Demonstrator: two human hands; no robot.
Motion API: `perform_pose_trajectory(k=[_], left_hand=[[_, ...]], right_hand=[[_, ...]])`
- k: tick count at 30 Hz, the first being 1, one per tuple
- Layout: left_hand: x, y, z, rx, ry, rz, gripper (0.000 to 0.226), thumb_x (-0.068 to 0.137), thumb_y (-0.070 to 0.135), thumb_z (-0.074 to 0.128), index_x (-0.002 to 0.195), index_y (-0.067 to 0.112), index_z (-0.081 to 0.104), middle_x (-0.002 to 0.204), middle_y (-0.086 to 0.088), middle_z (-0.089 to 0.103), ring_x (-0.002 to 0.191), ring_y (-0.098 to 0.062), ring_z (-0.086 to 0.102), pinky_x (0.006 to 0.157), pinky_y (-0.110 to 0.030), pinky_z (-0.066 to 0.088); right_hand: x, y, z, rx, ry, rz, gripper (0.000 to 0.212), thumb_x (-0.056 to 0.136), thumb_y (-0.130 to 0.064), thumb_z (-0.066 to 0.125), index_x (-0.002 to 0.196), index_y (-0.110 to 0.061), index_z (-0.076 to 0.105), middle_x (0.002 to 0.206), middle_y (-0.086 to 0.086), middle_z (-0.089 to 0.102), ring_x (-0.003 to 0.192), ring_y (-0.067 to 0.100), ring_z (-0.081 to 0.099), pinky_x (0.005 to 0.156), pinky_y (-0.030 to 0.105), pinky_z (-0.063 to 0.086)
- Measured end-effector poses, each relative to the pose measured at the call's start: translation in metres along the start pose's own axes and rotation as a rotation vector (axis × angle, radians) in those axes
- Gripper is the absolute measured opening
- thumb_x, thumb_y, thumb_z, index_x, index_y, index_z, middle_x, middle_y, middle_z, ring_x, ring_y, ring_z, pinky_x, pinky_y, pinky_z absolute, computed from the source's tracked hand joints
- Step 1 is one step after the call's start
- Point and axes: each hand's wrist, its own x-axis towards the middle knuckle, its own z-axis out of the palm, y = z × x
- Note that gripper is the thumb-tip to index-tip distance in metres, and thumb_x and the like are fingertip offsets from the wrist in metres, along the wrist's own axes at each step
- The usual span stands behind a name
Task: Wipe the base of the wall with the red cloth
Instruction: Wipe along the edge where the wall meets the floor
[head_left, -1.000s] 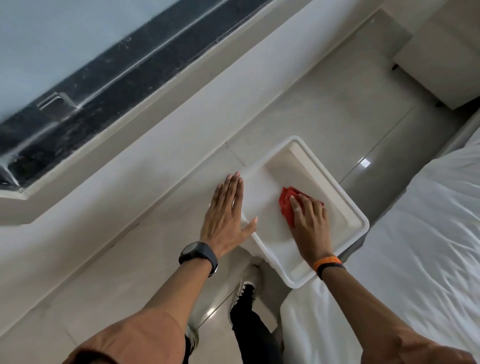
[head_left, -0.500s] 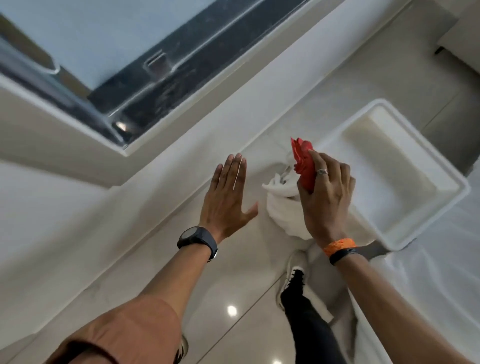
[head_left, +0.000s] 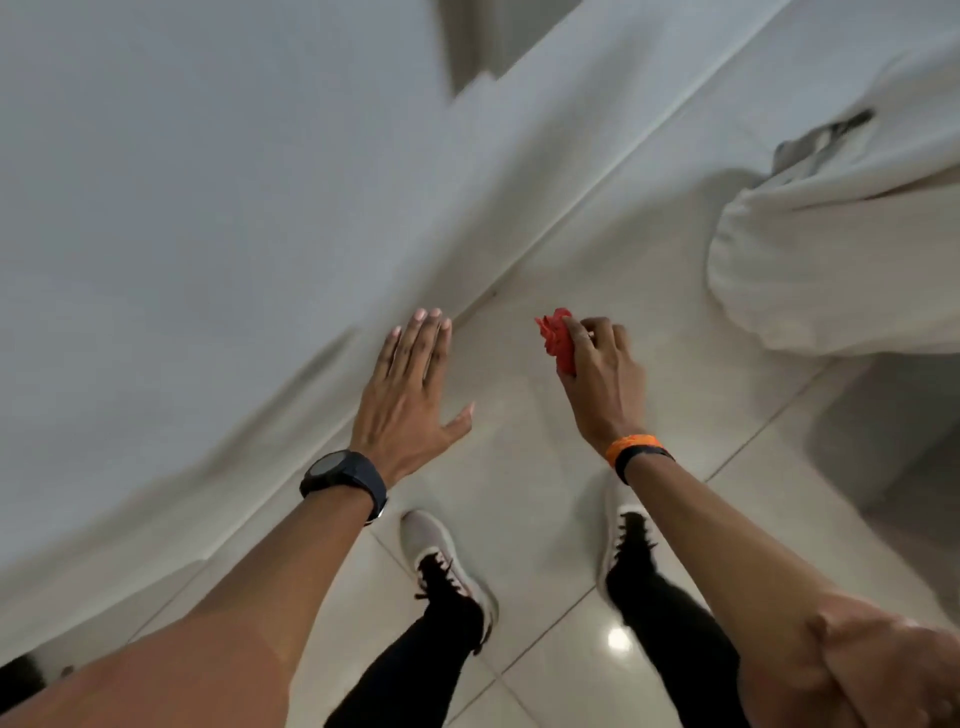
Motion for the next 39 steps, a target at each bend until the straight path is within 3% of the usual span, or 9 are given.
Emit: perform_pose_trajectory(k=[10,15,18,21,24,27,29,35,39], left_hand=[[0.029,-0.043,0.160,0.093,0.029,0.112,0.099,0.089,0.064,0.029,0.162,-0.001,0.009,0.169,-0.019,0.008,0.158,-0.031,0.005,0.128,-0.049,0.010],[0.069,-0.069,0.203,0.228,0.035,0.192,0.102,0.089,0.065,0.038,0.160,-0.003,0.011,0.168,-0.022,0.011,0.157,-0.035,0.007,0.128,-0.050,0.006],[0.089,-0.081,0.222,0.308,0.085,0.254,0.102,0.090,0.062,0.042,0.160,-0.004,0.010,0.168,-0.023,0.009,0.157,-0.035,0.005,0.129,-0.048,0.005],[0.102,-0.087,0.243,0.409,0.104,0.299,0.101,0.093,0.061,0.039,0.160,-0.006,0.004,0.169,-0.023,0.002,0.158,-0.034,-0.001,0.129,-0.046,0.003],[0.107,-0.093,0.264,0.523,0.080,0.290,0.102,0.094,0.065,0.029,0.159,-0.006,-0.005,0.168,-0.023,-0.010,0.157,-0.034,-0.011,0.128,-0.046,-0.002],[0.103,-0.098,0.284,0.590,0.047,0.283,0.104,0.095,0.067,0.024,0.156,-0.009,-0.013,0.164,-0.028,-0.020,0.155,-0.037,-0.018,0.127,-0.048,-0.005],[0.099,-0.103,0.294,0.658,0.033,0.281,0.104,0.096,0.066,0.018,0.153,-0.013,-0.017,0.161,-0.032,-0.025,0.153,-0.041,-0.022,0.127,-0.050,-0.008],[0.099,-0.117,0.294,0.848,-0.017,0.329,0.108,0.097,0.068,0.019,0.149,-0.020,-0.019,0.156,-0.040,-0.025,0.150,-0.050,-0.021,0.123,-0.059,-0.014],[0.101,-0.120,0.287,1.009,-0.054,0.384,0.110,0.096,0.073,0.016,0.152,-0.018,-0.010,0.157,-0.043,-0.019,0.150,-0.052,-0.018,0.118,-0.067,-0.016]], right_hand=[[0.020,0.021,0.213,-0.131,0.018,-0.032,0.028,0.104,-0.038,0.048,0.113,-0.015,0.061,0.097,0.006,0.066,0.088,0.027,0.057,0.052,0.030,0.037],[0.069,0.037,0.281,-0.142,0.096,0.057,0.027,0.104,-0.034,0.047,0.114,-0.012,0.060,0.107,0.009,0.065,0.098,0.032,0.057,0.060,0.033,0.034],[0.105,0.041,0.313,-0.043,0.067,0.127,0.028,0.093,-0.023,0.061,0.119,-0.013,0.058,0.115,0.009,0.065,0.106,0.032,0.055,0.069,0.036,0.040],[0.128,0.033,0.346,0.107,0.004,0.165,0.043,0.089,-0.046,0.061,0.115,-0.011,0.061,0.120,0.007,0.063,0.112,0.032,0.048,0.082,0.043,0.050],[0.128,0.027,0.377,0.137,0.005,0.169,0.054,0.098,-0.055,0.040,0.124,-0.012,0.062,0.143,0.008,0.051,0.125,0.036,0.039,0.102,0.052,0.038],[0.121,0.033,0.400,0.017,0.040,0.155,0.056,0.104,-0.048,0.034,0.150,-0.017,0.036,0.163,0.009,0.021,0.146,0.033,0.017,0.115,0.056,0.020],[0.123,0.035,0.412,-0.008,0.082,0.129,0.056,0.105,-0.045,0.035,0.153,-0.017,0.030,0.164,0.009,0.017,0.149,0.031,0.013,0.117,0.056,0.016],[0.132,0.026,0.421,0.084,0.186,0.108,0.057,0.101,-0.038,0.049,0.149,-0.010,0.037,0.159,0.009,0.033,0.146,0.027,0.024,0.118,0.051,0.018],[0.096,0.014,0.429,0.190,0.158,-0.073,0.065,0.096,-0.037,0.060,0.149,-0.009,0.036,0.156,0.011,0.036,0.145,0.027,0.027,0.118,0.045,0.019]])
